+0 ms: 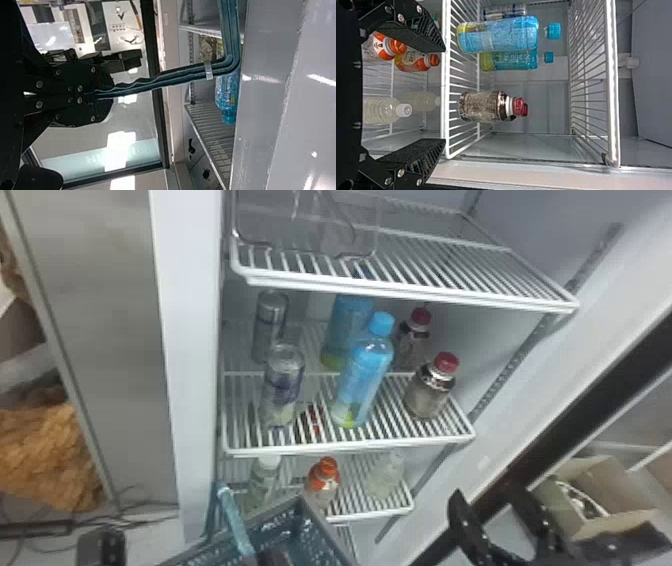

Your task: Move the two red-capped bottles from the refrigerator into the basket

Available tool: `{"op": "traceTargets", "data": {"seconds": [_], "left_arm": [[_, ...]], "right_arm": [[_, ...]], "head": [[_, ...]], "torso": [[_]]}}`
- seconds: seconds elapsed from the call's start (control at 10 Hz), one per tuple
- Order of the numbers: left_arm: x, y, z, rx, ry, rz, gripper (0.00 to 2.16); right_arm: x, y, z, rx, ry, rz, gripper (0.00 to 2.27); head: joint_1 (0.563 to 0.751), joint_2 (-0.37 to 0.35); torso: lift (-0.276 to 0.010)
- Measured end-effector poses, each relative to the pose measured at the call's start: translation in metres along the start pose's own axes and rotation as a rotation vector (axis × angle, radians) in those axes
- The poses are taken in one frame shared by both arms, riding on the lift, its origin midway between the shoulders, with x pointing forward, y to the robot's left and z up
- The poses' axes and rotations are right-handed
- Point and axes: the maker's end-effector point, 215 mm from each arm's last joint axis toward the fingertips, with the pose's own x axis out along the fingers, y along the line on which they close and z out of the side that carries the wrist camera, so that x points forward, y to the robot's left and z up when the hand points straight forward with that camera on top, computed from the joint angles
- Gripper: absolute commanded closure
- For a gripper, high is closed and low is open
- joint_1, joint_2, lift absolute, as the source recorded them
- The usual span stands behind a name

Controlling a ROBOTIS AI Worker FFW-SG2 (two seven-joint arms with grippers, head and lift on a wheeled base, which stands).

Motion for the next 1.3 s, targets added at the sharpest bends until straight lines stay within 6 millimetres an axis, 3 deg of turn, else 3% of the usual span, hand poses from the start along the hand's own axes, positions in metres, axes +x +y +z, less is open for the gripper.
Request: {"op": "traceTargets", "data": {"seconds": [0.4, 1.3], "left_arm": [[0.001, 0.000, 0.000, 0.000, 0.004, -0.001, 1.17], [0.001, -0.003, 0.006, 0.020, 0.014, 0.004, 1.17]], "right_arm": [[0.018, -0.015, -0.001, 0.016, -0.033, -0.043, 0.22], [0.078, -0.012, 0.010, 0.066, -0.087, -0.064, 0.22]], "head": [[0.695, -0.350], [0.695, -0.350]], "torso": [[0.000], [0.000]]}}
